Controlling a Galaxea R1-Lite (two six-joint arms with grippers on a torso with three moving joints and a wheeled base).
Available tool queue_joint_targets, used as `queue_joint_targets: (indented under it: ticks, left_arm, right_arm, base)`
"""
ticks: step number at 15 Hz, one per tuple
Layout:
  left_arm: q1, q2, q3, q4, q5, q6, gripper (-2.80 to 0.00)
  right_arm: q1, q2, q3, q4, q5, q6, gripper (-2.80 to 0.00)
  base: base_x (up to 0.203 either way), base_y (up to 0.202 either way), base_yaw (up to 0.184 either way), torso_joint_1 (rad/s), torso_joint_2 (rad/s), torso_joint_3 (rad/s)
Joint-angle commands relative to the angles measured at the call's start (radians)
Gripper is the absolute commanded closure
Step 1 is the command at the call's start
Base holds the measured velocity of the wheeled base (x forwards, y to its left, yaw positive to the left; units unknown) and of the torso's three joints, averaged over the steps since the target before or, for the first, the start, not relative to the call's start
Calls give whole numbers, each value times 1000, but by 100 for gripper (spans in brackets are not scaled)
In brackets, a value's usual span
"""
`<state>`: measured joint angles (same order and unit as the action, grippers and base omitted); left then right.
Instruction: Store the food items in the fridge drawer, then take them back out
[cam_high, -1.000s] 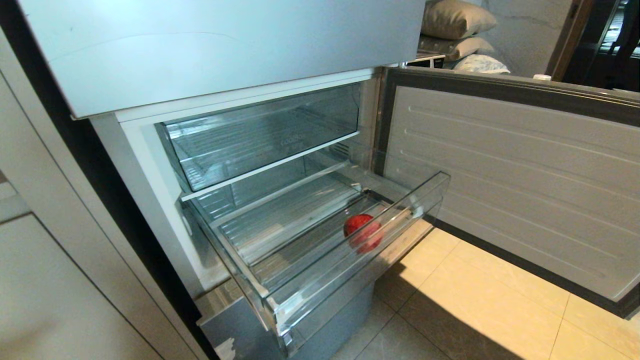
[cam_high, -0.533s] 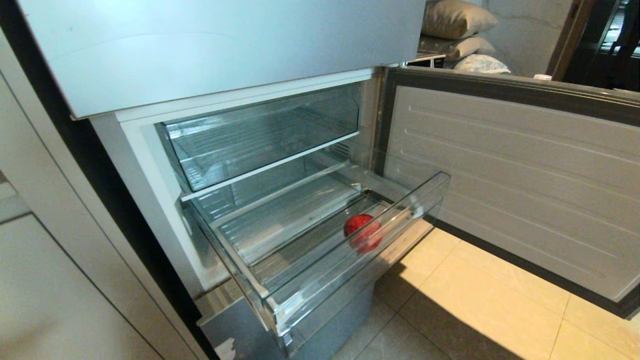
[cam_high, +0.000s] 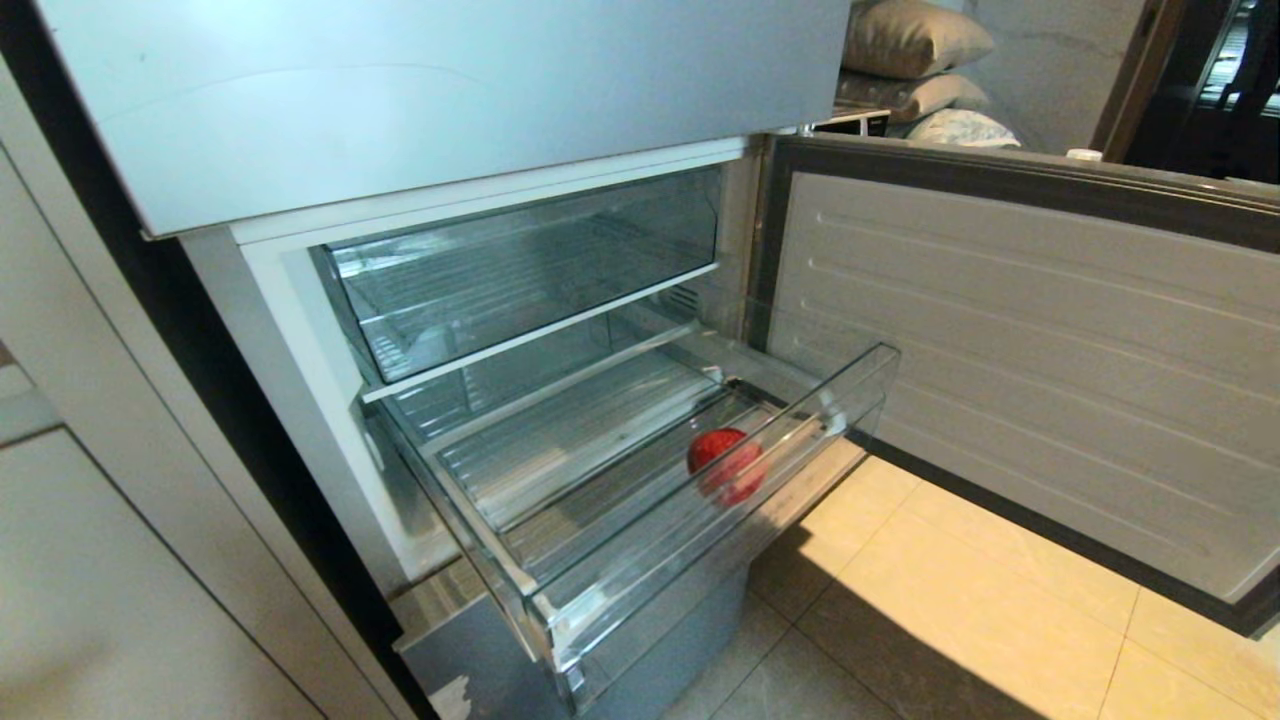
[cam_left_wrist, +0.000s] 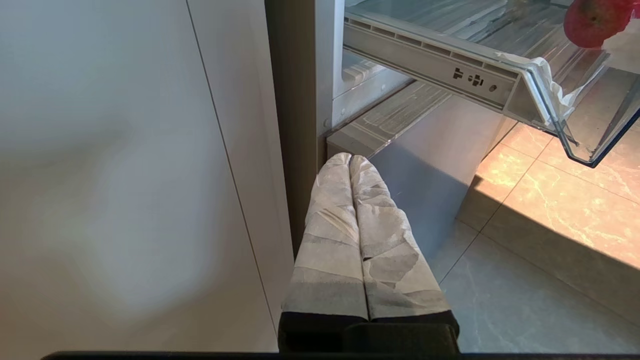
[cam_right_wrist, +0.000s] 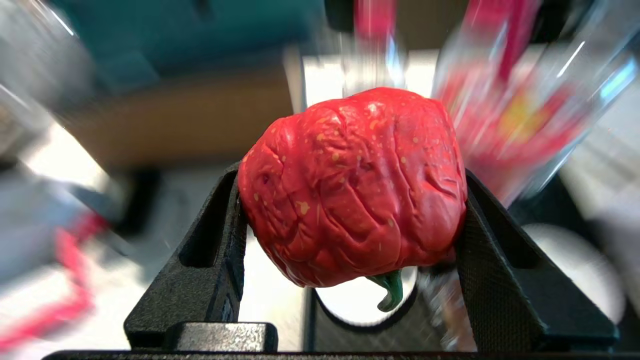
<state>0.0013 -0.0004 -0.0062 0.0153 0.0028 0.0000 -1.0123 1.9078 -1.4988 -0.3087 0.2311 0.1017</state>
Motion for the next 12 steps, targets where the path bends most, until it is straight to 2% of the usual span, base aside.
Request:
queue_joint_targets:
  ticks: [1,4,6,7,9,12]
  left_arm:
    - [0,0,0,0,0,0,0]
    - [0,0,0,0,0,0,0]
    - [0,0,0,0,0,0,0]
    - [0,0,0,0,0,0,0]
    - [0,-1,0,0,0,0,0]
    - [0,-1,0,0,0,0,0]
  right_arm:
    - [-13,-203,12,-2,-4,9,0]
    - [-21,-370,15,-2,-35,13,0]
    - [30,-505,8,-3,-51,13,0]
    - [112,-537,4,-4,-58,13,0]
    - [336,-589,6,0,-92,9,0]
    - [774,-643,34,35,-189,-11,0]
  base:
    - [0,0,0,0,0,0]
    - [0,0,0,0,0,0]
    - [0,0,0,0,0,0]
    - [0,0,0,0,0,0]
    - [0,0,0,0,0,0]
    - [0,0,0,0,0,0]
